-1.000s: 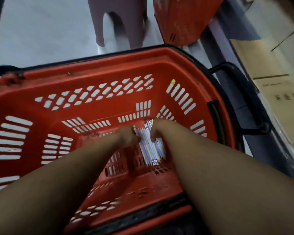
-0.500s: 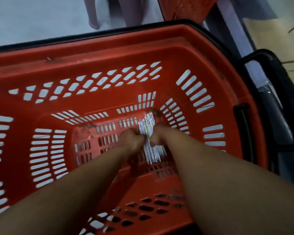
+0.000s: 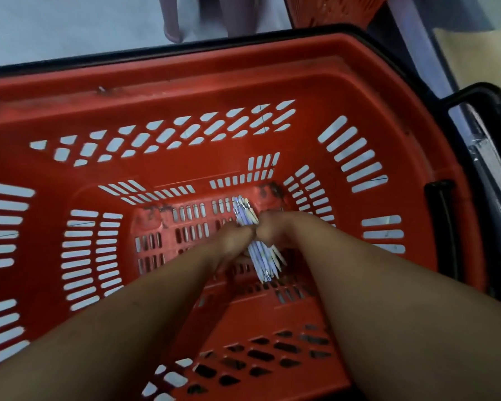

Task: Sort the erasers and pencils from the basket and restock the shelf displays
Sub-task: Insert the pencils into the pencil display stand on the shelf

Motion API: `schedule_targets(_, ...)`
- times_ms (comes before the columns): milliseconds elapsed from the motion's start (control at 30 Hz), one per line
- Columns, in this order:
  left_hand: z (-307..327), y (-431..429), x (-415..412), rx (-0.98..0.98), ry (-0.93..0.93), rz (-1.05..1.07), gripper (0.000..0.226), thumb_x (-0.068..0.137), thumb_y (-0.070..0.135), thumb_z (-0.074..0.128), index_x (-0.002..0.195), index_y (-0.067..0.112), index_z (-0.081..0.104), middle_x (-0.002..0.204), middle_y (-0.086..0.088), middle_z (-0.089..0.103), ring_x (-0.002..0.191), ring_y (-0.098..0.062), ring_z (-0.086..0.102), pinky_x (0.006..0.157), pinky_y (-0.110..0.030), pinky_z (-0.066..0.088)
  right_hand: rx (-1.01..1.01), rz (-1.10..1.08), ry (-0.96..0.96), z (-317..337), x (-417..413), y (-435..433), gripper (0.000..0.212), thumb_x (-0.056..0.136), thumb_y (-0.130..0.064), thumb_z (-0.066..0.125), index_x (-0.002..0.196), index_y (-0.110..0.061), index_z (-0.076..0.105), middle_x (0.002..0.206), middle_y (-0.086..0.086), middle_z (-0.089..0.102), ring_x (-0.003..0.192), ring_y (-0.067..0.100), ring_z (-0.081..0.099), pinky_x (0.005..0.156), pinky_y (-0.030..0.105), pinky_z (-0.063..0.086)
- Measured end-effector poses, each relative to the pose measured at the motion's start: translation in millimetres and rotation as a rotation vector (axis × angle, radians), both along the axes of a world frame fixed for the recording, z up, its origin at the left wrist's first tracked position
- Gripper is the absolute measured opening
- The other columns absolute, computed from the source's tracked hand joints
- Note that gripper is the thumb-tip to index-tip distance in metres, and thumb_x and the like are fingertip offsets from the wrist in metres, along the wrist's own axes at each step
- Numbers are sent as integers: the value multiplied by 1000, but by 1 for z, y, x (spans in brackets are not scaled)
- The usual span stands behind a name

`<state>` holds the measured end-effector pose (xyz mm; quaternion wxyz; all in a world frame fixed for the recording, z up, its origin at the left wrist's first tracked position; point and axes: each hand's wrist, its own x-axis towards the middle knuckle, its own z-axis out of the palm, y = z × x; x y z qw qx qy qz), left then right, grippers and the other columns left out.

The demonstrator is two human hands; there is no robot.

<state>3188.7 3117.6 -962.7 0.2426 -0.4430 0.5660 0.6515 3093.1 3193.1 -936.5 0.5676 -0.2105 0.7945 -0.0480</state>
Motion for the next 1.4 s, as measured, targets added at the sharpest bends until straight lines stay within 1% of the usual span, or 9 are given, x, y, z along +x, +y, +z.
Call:
schedule_targets(200,-7,-6,2,105,9,93,42,97,38,59,120,4,68,110,-13,76,104,-29,73,98,-47,56,-4,-268,-111,-10,-3,-3,30,95,2,61,124,4,59,118,21,68,101,29,71,91,40,59)
schedule_targets(433,-8,-15,2,49,9,100,27,90,9,68,112,-5,68,103,-24,75,98,-39,73,93,-50,59,45,-425,-261,5,-10,-9,42,82,4,77,121,6,62,106,17,76,98,22,74,99,39,56)
schedule_targets(533,-10,-21,1,16,39,52,44,70,18,74,109,-3,69,103,-23,75,100,-41,71,96,-56,56,32,-401,-203,14,-11,-9,50,85,3,73,131,6,57,113,19,73,108,30,71,103,46,52)
schedule_targets(600,-6,-26,-1,-3,32,3,53,63,25,78,108,-2,68,98,-22,75,94,-38,72,91,-54,58,-17,-308,-34,23,-13,-13,45,88,-3,69,131,2,57,125,20,65,118,37,64,102,48,52)
schedule_targets(700,12,-27,-5,14,25,-24,17,88,8,68,95,-6,62,70,-16,68,58,-27,67,60,-38,61,-39,-134,97,38,-16,-23,37,89,-4,71,123,0,60,124,17,66,110,31,68,97,40,56)
schedule_targets(767,21,-30,-7,-19,19,-81,7,91,-2,59,84,-2,57,57,-14,58,48,-26,58,55,-38,55,-29,47,230,49,-20,-27,30,93,-5,65,123,0,61,122,15,66,104,26,68,91,31,56)
schedule_targets(1033,100,-41,-12,-285,165,-264,13,89,-6,62,80,-3,54,63,-20,52,35,-20,50,37,-25,45,-189,412,553,122,-36,-16,42,82,-18,78,122,-13,64,118,9,68,105,27,66,85,31,54)
schedule_targets(1233,157,-21,-17,-348,333,-157,26,85,-5,63,62,5,56,48,-11,53,40,-23,51,47,-29,48,-425,391,751,198,-38,35,75,78,-26,83,142,-11,48,140,13,55,129,31,52,105,36,43)
schedule_targets(1400,220,36,-28,-196,554,-38,27,92,-7,56,69,6,50,50,-9,47,37,-19,45,38,-25,45,-585,153,859,256,-34,116,72,82,-32,81,144,-16,48,144,8,53,131,25,50,106,31,38)
